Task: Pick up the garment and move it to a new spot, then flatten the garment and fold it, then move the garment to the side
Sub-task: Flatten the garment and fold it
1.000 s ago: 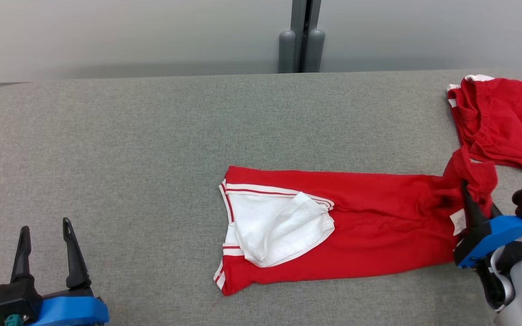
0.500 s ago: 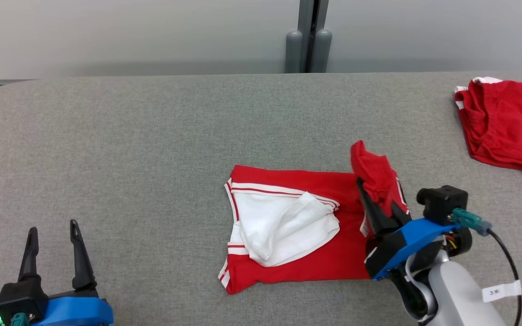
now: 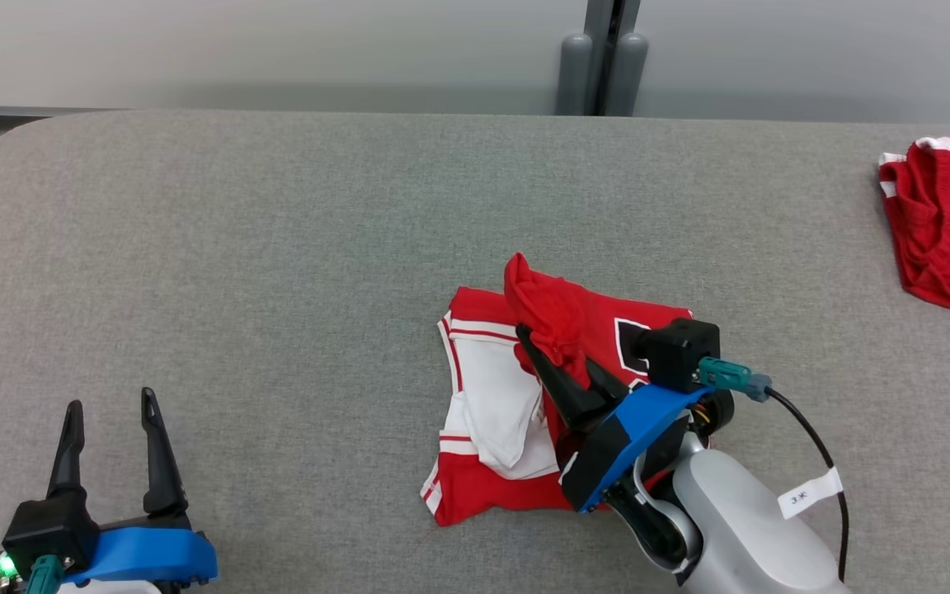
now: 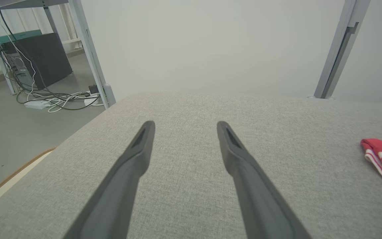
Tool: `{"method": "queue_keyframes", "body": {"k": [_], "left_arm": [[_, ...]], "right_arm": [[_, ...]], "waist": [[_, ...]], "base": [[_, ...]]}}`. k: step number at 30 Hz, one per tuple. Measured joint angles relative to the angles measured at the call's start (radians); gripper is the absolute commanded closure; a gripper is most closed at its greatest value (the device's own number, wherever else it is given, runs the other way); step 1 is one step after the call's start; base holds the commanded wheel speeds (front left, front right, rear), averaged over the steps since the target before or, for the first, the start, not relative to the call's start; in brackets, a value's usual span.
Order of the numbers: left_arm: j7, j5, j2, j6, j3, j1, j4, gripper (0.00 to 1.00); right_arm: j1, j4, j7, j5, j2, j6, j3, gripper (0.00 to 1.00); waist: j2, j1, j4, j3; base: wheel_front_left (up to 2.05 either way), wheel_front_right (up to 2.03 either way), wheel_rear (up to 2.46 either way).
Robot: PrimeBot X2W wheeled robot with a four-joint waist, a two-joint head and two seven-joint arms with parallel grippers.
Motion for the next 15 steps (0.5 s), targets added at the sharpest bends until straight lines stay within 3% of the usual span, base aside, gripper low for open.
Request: {"method": "queue_keyframes", "body": {"k": [6, 7, 8, 15], "left_arm": [[0.000, -0.005, 0.000, 0.001, -0.007, -0.012, 0.007, 0.00], [0.000, -0.005, 0.000, 0.003, -0.011, -0.012, 0.007, 0.00], [0.000, -0.007, -0.001, 0.003, -0.013, -0.012, 0.011, 0.00], [0.000, -0.006, -0.001, 0.009, -0.015, -0.013, 0.013, 0.00]], "right_arm": [[-0.051, 0.088, -0.042, 0.055, 0.001, 0.000, 0.074, 1.00], [-0.057, 0.110, -0.055, 0.050, 0.001, 0.000, 0.080, 0.14], [-0.066, 0.129, -0.058, 0.051, 0.001, 0.000, 0.086, 0.00], [-0.104, 0.201, -0.127, 0.035, 0.002, 0.000, 0.101, 0.00]], "waist": [[0.0000, 0.0000, 0.018, 0.008], [0.0000, 0.0000, 0.019, 0.009], [0.0000, 0.0000, 0.021, 0.011], [-0.0001, 0.0000, 0.006, 0.008]], "base": [[0.00, 0.00, 0.00], [0.00, 0.00, 0.00], [0.00, 0.00, 0.00], [0.00, 0.00, 0.00]]}}
